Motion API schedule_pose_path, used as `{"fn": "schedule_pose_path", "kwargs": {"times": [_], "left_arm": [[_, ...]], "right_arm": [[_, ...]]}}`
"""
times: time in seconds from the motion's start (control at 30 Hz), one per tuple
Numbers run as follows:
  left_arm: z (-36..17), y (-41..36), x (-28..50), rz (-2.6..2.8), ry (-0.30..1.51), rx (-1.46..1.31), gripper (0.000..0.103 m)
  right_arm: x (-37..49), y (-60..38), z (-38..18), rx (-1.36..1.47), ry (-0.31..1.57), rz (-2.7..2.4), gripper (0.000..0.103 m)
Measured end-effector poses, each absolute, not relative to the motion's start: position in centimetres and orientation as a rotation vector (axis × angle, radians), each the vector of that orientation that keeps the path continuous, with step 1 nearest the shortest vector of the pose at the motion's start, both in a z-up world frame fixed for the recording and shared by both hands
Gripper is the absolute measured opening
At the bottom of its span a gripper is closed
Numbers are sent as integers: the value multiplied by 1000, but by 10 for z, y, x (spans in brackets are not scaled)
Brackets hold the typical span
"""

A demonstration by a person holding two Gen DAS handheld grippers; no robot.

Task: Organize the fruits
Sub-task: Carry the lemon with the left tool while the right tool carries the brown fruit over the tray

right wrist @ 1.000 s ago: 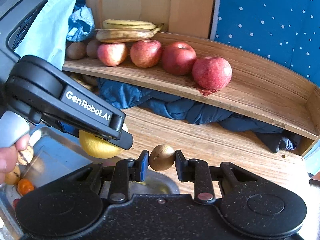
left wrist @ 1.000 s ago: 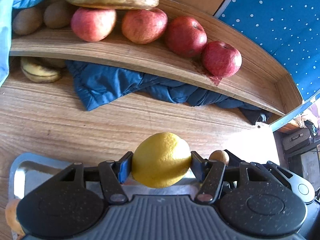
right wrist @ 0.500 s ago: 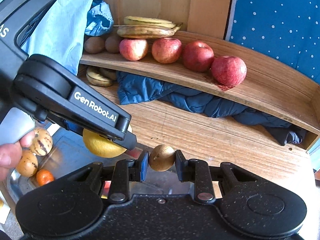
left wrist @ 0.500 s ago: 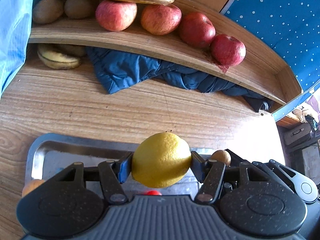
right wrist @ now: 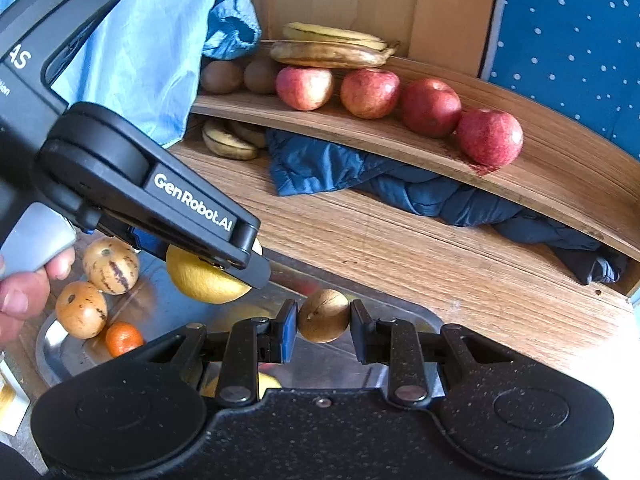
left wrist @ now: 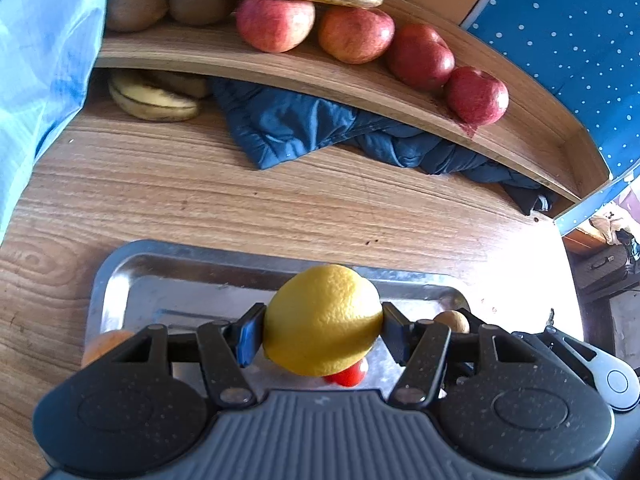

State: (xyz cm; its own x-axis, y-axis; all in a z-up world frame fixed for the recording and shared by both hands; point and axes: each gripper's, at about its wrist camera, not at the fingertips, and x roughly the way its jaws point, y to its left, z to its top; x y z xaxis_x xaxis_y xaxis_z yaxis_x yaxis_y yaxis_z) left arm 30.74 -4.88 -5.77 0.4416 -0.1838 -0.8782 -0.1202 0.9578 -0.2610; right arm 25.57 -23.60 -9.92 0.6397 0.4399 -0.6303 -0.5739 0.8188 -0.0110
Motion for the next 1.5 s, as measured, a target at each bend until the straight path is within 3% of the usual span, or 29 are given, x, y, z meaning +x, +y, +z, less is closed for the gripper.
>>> {"fn": "schedule_pose_path", "kwargs": {"times": [1.5], "left_arm": [[-67, -15, 274, 72, 1149, -348, 65]], "right_arm": [[216, -194, -102, -374, 658, 810, 30]]}}
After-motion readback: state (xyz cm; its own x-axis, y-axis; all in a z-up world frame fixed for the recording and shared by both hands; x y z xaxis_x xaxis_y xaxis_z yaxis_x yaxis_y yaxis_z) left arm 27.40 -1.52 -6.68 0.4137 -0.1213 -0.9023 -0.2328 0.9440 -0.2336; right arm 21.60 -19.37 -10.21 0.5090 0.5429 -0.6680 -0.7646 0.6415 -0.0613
